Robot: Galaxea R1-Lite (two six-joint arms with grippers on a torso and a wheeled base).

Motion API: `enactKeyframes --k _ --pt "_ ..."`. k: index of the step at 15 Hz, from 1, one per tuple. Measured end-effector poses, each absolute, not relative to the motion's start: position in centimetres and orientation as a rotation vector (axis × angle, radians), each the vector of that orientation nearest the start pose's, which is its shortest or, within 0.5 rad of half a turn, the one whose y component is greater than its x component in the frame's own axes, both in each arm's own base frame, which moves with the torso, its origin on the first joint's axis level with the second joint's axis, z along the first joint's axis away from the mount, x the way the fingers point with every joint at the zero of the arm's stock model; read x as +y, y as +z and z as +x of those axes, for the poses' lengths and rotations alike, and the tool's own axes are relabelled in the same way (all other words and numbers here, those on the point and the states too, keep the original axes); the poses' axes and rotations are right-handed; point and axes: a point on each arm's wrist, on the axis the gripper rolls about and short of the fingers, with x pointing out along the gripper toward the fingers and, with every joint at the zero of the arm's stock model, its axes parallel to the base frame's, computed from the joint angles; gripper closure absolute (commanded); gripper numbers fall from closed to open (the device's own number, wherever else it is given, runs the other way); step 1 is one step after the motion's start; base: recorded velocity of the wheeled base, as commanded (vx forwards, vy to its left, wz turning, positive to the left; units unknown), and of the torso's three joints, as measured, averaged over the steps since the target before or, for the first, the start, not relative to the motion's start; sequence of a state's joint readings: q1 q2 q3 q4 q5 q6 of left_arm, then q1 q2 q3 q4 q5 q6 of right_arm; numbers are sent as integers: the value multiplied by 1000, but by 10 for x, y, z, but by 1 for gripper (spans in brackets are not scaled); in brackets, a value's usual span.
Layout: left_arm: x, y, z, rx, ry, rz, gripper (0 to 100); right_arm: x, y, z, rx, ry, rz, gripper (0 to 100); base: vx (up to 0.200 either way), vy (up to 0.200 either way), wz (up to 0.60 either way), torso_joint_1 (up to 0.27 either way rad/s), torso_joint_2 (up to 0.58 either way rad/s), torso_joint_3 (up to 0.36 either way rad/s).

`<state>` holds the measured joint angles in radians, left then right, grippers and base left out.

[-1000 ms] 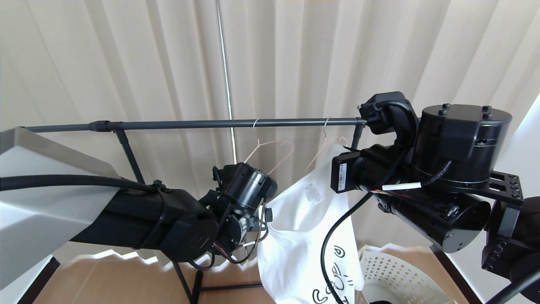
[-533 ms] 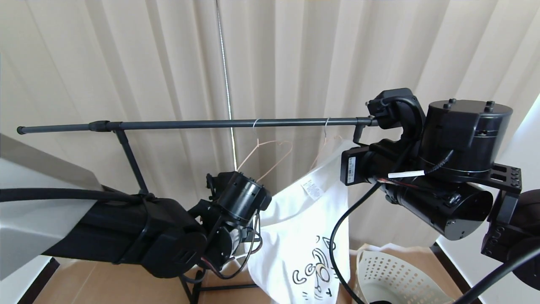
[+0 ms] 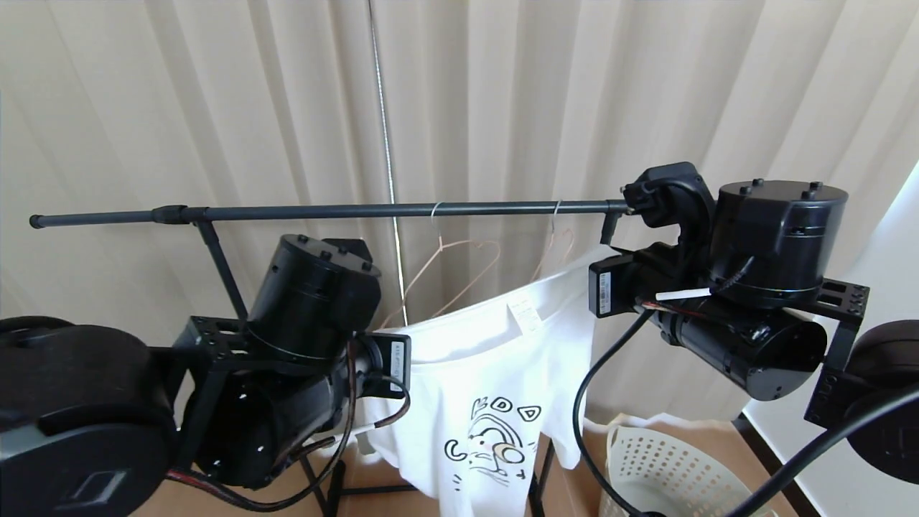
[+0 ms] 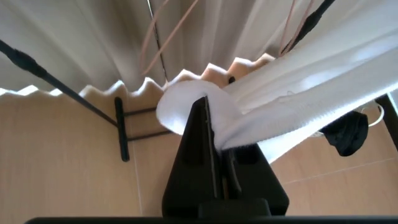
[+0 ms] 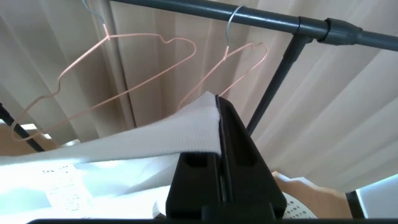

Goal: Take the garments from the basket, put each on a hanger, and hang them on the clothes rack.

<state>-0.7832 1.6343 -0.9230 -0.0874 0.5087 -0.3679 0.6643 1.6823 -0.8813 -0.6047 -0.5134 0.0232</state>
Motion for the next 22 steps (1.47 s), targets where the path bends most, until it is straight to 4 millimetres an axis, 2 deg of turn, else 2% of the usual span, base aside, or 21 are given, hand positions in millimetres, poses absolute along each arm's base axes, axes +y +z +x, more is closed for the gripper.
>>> enactKeyframes --k 3,6,11,14,19,22 --pt "-181 204 197 471 -206 64 100 181 210 239 154 169 -83 100 0 0 0 0 0 0" --pt "-176 214 191 440 -222 62 100 179 215 234 142 178 -83 100 0 0 0 0 0 0" --pt "-180 228 195 400 -254 46 100 172 215 224 140 212 -154 100 0 0 0 0 0 0" --pt "-193 242 216 371 -275 12 100 166 213 213 145 261 -197 100 0 0 0 0 0 0" --pt "-212 250 266 349 -290 -38 100 158 210 196 149 383 -258 100 0 0 0 0 0 0" --pt "-224 259 296 306 -298 -75 100 160 206 170 198 542 -304 100 0 0 0 0 0 0"
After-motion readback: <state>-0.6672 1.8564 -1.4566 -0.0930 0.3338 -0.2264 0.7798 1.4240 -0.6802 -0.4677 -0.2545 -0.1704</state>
